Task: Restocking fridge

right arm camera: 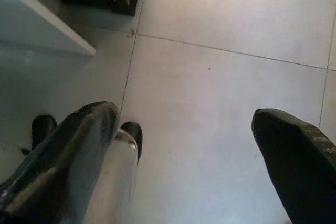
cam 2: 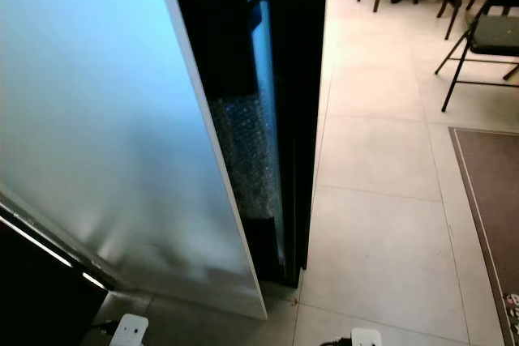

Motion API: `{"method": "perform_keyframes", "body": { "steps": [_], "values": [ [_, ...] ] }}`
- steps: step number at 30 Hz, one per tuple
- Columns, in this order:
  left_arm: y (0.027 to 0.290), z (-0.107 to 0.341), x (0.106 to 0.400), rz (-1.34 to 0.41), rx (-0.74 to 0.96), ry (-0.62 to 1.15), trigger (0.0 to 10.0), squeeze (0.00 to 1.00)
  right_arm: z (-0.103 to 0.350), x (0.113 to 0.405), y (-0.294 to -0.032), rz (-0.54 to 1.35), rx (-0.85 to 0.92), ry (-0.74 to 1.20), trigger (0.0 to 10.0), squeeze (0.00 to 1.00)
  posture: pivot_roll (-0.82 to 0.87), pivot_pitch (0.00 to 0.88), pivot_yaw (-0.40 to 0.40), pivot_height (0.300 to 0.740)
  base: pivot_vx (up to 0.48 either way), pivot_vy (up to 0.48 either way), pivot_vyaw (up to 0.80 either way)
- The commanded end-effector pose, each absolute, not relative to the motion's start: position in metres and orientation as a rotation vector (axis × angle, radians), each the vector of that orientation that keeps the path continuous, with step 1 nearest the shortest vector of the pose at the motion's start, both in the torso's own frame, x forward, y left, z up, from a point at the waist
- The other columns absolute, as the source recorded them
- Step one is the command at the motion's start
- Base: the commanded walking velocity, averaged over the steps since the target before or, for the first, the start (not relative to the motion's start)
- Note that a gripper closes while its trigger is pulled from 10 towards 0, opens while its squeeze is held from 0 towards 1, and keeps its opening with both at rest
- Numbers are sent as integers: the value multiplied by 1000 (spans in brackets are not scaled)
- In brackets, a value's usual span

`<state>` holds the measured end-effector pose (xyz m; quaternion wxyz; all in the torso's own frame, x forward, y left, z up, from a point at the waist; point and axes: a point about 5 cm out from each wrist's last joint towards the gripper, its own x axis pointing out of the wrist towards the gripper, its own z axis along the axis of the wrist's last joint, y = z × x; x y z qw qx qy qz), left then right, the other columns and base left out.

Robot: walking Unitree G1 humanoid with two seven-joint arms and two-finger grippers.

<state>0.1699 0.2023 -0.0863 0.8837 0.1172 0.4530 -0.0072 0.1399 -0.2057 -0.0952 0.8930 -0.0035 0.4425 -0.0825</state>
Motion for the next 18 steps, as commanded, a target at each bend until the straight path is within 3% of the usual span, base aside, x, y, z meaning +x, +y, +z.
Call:
{"method": "perform_keyframes", "body": {
  "steps": [1, 2, 9, 18],
  "values": [
    [207, -87, 166, -3, 257, 954, 10000, 0, -59, 209, -205, -190, -1, 653, 10000, 0, -50, 29, 42, 740, 0, 0, 0],
    [207, -87, 166, -4, 256, 953, 10000, 0, -45, 226, -204, -191, -10, 573, 10000, 0, -51, 26, 41, 740, 0, 0, 0],
    [206, -88, 165, -12, 259, 958, 10000, 0, -20, 249, -197, -92, 70, 362, 10000, 0, -66, 18, 39, 740, 0, 0, 0],
    [205, -87, 169, -7, 252, 949, 10000, 0, -9, 249, -187, 23, 45, 250, 10000, 0, -75, 37, 40, 740, 0, 0, 0]
  ]
}}
